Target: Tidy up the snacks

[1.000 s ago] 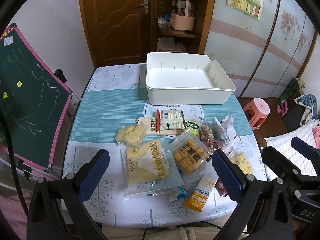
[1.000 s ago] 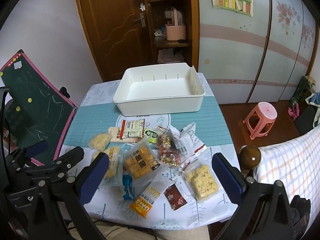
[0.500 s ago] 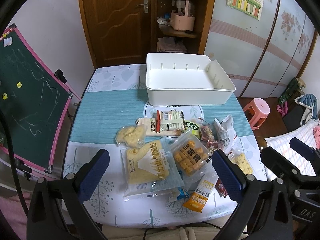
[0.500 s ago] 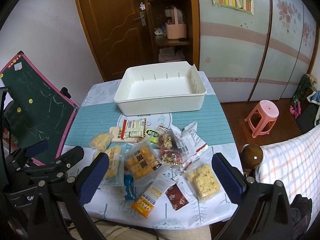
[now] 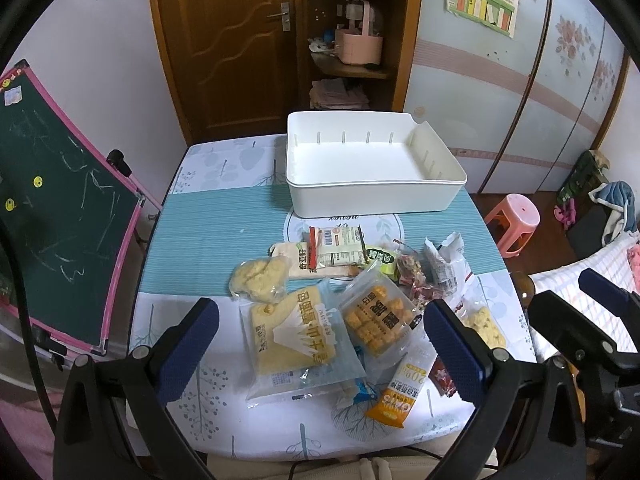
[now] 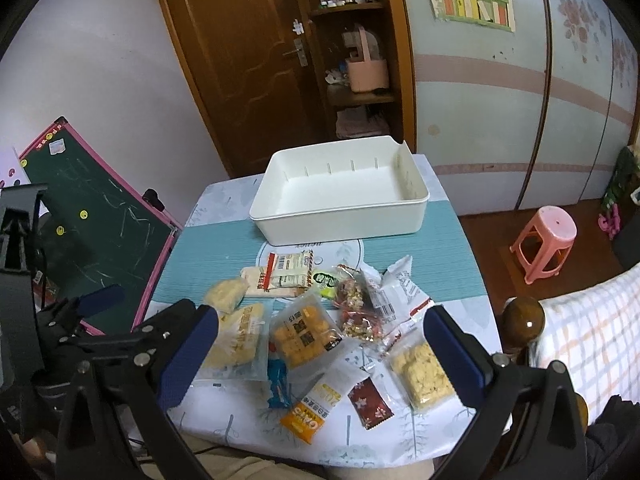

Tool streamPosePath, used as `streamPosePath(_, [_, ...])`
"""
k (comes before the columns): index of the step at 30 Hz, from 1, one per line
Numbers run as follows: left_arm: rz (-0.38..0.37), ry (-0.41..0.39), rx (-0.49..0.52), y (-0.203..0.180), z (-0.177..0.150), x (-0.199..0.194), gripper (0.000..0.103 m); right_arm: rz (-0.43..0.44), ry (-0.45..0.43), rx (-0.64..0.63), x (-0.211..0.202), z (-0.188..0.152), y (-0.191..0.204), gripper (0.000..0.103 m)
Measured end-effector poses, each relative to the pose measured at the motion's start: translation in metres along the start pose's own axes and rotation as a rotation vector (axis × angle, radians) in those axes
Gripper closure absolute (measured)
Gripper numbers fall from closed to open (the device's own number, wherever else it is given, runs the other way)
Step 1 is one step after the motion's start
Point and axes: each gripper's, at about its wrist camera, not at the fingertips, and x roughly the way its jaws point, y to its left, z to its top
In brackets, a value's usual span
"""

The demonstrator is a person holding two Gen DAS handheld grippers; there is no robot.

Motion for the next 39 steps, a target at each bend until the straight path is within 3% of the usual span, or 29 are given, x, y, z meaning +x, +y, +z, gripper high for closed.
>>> streamPosePath(6, [-0.018, -0.027, -0.012, 0.007, 0.015, 0.002, 0.001, -0.033, -0.024, -0.011, -0.014, 0.012, -0.013, 0.000])
streamPosePath(11, [0.020, -0.116, -0.041, 0.030, 0.029, 0.003, 0.001, -0.144, -0.045, 0.007, -0.015, 0.027, -0.052, 0.000])
streamPosePath(14, [0.016, -0.108, -0.082, 0.051, 0.034, 0.008, 0.001, -0.180, -0.012, 0.056, -0.008, 0.030, -0.085, 0.000])
streamPosePath(17, [-0.028, -0.034, -0.107, 0.069, 0.036, 0.023, 0.001, -0.216, 0.034, 0.091, 0.003, 0.025, -0.111, 0.000])
streamPosePath(22, [0.003, 0.079, -0.101, 0.081, 0.023, 0.058, 0.001, -0.249, 0.141, 0.132, 0.033, 0.002, -0.147, 0.000])
streamPosePath(25, [-0.018, 0.165, -0.074, 0.077, 0.007, 0.083, 0.001, -0.244, 0.194, 0.128, 0.051, -0.015, -0.155, 0.000])
streamPosePath(32, [-0.112, 0.368, -0.064, 0.058, -0.029, 0.144, 0.001, -0.206, 0.328, 0.067, 0.101, -0.050, -0.145, 0.001])
streamPosePath(37, [-0.160, 0.487, -0.169, 0.054, -0.046, 0.178, 0.001, -0.191, 0.379, 0.017, 0.127, -0.067, -0.135, 0.006])
streamPosePath(39, [-0.135, 0.508, -0.194, 0.053, -0.047, 0.188, 0.001, -0.183, 0.390, 0.013, 0.132, -0.069, -0.135, 0.007])
